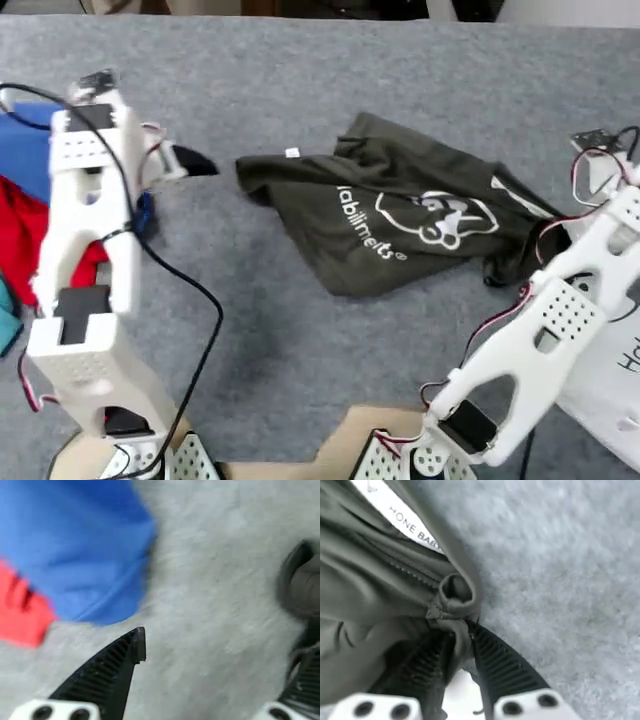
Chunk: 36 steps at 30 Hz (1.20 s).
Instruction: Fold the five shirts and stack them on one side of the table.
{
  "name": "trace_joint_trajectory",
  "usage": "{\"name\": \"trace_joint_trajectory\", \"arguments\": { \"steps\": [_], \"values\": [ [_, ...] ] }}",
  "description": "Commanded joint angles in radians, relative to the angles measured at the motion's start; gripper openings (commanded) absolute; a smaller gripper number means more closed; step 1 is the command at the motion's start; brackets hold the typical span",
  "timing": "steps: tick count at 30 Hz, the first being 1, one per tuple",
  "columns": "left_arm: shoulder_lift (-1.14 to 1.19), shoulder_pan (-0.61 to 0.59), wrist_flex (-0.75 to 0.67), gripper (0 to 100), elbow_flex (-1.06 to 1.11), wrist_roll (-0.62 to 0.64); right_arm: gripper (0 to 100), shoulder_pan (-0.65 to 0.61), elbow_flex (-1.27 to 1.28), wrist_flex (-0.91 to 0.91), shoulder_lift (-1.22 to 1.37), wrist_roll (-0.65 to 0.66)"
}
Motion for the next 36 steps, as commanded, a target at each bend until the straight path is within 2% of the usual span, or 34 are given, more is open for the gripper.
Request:
{"name": "trace_joint_trajectory", "arguments": {
  "steps": [1,5,12,19,23,28,33,36],
  "values": [
    [0.019,0.061,-0.207,46,0.0,0.061,0.5,0.025,-0.051,0.017,-0.053,0.006],
    [0.131,0.11,-0.41,46,-0.021,0.074,2.3,-0.031,-0.062,0.017,-0.14,-0.055],
    [0.389,0.129,-0.427,46,-0.259,0.074,11.9,-0.13,-0.058,0.018,-0.277,-0.138],
    [0.634,0.129,-0.285,45,-0.609,0.074,12.2,-0.243,-0.065,0.015,-0.397,-0.247],
    [0.76,0.143,-0.183,32,-0.836,0.089,12.2,-0.354,-0.065,0.0,-0.414,-0.253],
    [0.877,0.193,-0.083,16,-1.068,0.213,12.2,-0.487,-0.058,-0.075,-0.412,-0.253],
    [0.929,0.265,0.028,20,-1.235,0.221,12.2,-0.575,-0.058,-0.236,-0.383,-0.282],
    [0.934,0.295,0.055,24,-1.281,0.222,12.3,-0.591,-0.058,-0.431,-0.302,-0.442]
  ]
}}
